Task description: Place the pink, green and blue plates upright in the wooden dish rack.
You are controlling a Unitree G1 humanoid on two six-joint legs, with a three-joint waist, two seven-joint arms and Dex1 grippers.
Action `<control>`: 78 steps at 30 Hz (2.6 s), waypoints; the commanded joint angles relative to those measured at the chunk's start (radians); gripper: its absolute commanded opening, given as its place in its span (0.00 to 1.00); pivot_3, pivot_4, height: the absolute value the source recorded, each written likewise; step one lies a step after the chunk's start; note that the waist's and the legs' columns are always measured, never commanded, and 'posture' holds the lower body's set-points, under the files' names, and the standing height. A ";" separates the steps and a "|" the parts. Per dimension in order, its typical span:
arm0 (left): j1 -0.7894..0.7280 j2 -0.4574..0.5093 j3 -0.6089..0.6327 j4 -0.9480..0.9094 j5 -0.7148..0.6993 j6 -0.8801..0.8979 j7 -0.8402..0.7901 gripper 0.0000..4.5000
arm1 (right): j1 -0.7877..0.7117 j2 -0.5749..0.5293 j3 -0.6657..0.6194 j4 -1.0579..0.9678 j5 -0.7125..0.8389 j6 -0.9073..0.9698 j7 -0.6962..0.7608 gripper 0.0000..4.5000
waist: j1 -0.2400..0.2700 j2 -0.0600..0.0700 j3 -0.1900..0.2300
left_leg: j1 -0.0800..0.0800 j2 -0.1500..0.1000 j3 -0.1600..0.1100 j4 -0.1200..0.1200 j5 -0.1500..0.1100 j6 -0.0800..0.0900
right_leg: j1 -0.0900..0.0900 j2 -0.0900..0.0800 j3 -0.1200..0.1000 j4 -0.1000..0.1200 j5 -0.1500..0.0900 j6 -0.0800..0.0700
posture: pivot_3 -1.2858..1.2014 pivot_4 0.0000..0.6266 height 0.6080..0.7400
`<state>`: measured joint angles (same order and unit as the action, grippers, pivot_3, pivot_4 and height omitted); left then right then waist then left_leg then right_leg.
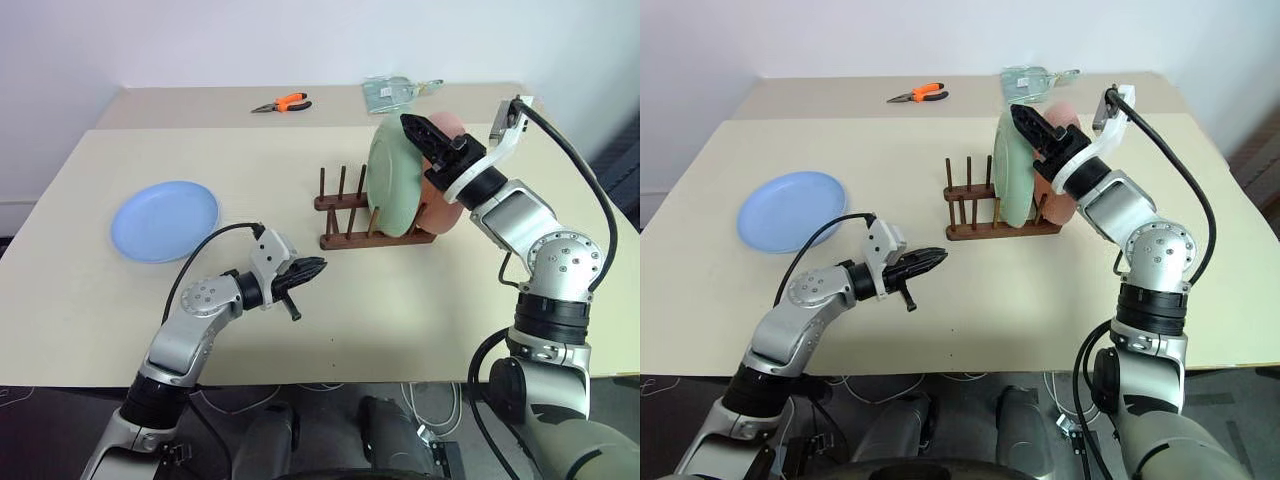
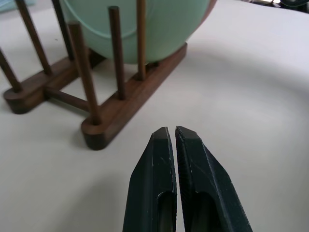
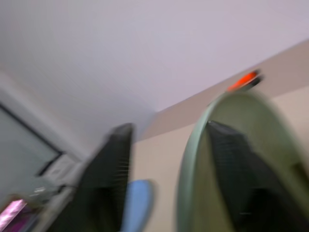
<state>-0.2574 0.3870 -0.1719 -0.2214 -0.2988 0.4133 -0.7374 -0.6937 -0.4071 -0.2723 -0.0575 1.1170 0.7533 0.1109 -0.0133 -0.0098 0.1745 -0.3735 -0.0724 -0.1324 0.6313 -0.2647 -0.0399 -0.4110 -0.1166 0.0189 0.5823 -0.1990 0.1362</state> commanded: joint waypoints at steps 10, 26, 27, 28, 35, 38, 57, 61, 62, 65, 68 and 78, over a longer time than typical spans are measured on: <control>-0.082 0.005 0.547 0.118 -0.002 -0.010 0.494 0.81 | -0.042 -0.346 0.271 -0.320 -0.481 -0.229 0.472 0.99 | -0.004 -0.001 0.000 | 0.001 0.001 0.000 -0.001 0.000 0.000 | 0.000 0.000 0.000 0.000 -0.002 0.004 | 0.52 0.24 1.00; -0.167 -0.196 0.987 0.124 -0.360 0.486 0.958 0.64 | 0.105 -0.116 0.569 -0.372 -0.759 -0.332 0.562 1.00 | 0.003 -0.010 -0.001 | 0.000 0.000 -0.003 0.000 0.001 -0.003 | 0.000 0.000 -0.002 0.002 0.000 0.001 | 0.52 0.24 1.00; -0.180 -0.204 1.003 0.139 -0.378 0.488 0.973 0.53 | 0.108 -0.112 0.567 -0.373 -0.767 -0.331 0.560 1.00 | 0.003 -0.011 -0.001 | 0.000 0.000 -0.004 0.000 0.002 -0.003 | 0.000 0.000 -0.002 0.002 0.000 0.001 | 0.52 0.24 1.00; -0.189 -0.207 1.013 0.155 -0.391 0.490 0.986 0.43 | 0.110 -0.109 0.565 -0.375 -0.775 -0.330 0.559 1.00 | 0.003 -0.011 -0.001 | 0.000 0.000 -0.004 0.000 0.002 -0.004 | 0.000 0.000 -0.002 0.002 0.000 0.001 | 0.52 0.24 1.00; -0.233 -0.181 0.888 0.175 -0.416 0.426 0.861 0.01 | 0.114 -0.127 0.525 -0.393 -0.770 -0.276 0.580 1.00 | 0.006 -0.012 -0.001 | 0.000 -0.001 -0.004 0.000 0.002 -0.004 | 0.000 0.000 -0.002 0.002 0.000 0.001 | 0.52 0.24 1.00; -0.248 -0.165 0.755 0.080 -0.412 0.370 0.735 0.01 | 0.080 -0.145 0.558 -0.370 -0.884 -0.354 0.581 1.00 | 0.007 -0.014 0.000 | -0.001 -0.001 -0.003 0.000 0.002 -0.004 | 0.000 0.000 -0.002 0.002 0.000 0.001 | 0.52 0.24 1.00; -0.395 -0.098 0.581 -0.175 -0.588 0.478 0.713 0.00 | -0.173 -0.098 0.741 0.184 -1.585 -0.930 0.383 0.49 | -0.001 -0.014 0.000 | 0.000 0.000 -0.002 -0.001 0.002 -0.005 | -0.001 0.000 0.000 0.002 0.000 0.000 | 0.52 0.24 1.00; -0.395 -0.122 0.623 -0.169 -0.645 0.440 0.727 0.33 | -0.178 -0.088 0.724 0.184 -1.601 -0.970 0.365 0.03 | -0.001 -0.014 0.000 | 0.000 0.000 -0.002 -0.001 0.003 -0.006 | -0.001 0.000 0.000 0.002 0.000 0.000 | 0.52 0.24 1.00; -0.415 -0.137 0.649 -0.154 -0.659 0.410 0.754 0.43 | -0.177 -0.083 0.719 0.178 -1.598 -0.977 0.362 0.00 | -0.001 -0.014 0.000 | 0.000 0.000 -0.002 -0.002 0.003 -0.006 | -0.001 0.000 0.000 0.001 0.000 0.000 | 0.52 0.24 1.00; -0.479 -0.162 0.747 -0.085 -0.678 0.291 0.842 0.77 | -0.160 -0.050 0.683 0.143 -1.539 -0.984 0.366 0.00 | 0.000 -0.017 0.002 | 0.000 0.000 -0.002 -0.001 0.003 -0.006 | -0.001 0.001 0.000 0.002 0.000 0.000 | 0.52 0.24 1.00; -0.491 -0.121 0.799 -0.015 -0.629 0.201 0.862 0.86 | -0.133 -0.010 0.629 0.091 -1.447 -0.954 0.385 0.00 | -0.003 -0.017 0.002 | 0.001 0.000 -0.003 -0.002 0.004 -0.008 | -0.001 0.002 0.000 0.001 0.001 -0.001 | 0.52 0.24 1.00; -0.006 0.125 0.390 -0.036 -0.230 0.009 0.389 0.86 | 0.039 0.190 0.281 -0.387 -0.512 -0.162 0.413 0.00 | 0.011 -0.015 0.002 | -0.001 0.000 -0.006 -0.003 0.003 -0.005 | 0.000 0.003 0.001 0.000 0.000 -0.004 | 0.52 0.24 1.00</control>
<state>-0.2698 0.4905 0.2606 -0.1777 -0.5451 0.4535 -0.2744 -0.6594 -0.2246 0.0749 -0.3641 0.4696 0.4923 0.5588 -0.0021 -0.0249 0.1769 -0.3742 -0.0725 -0.1381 0.6288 -0.2622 -0.0450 -0.4117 -0.1135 0.0202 0.5824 -0.1997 0.1310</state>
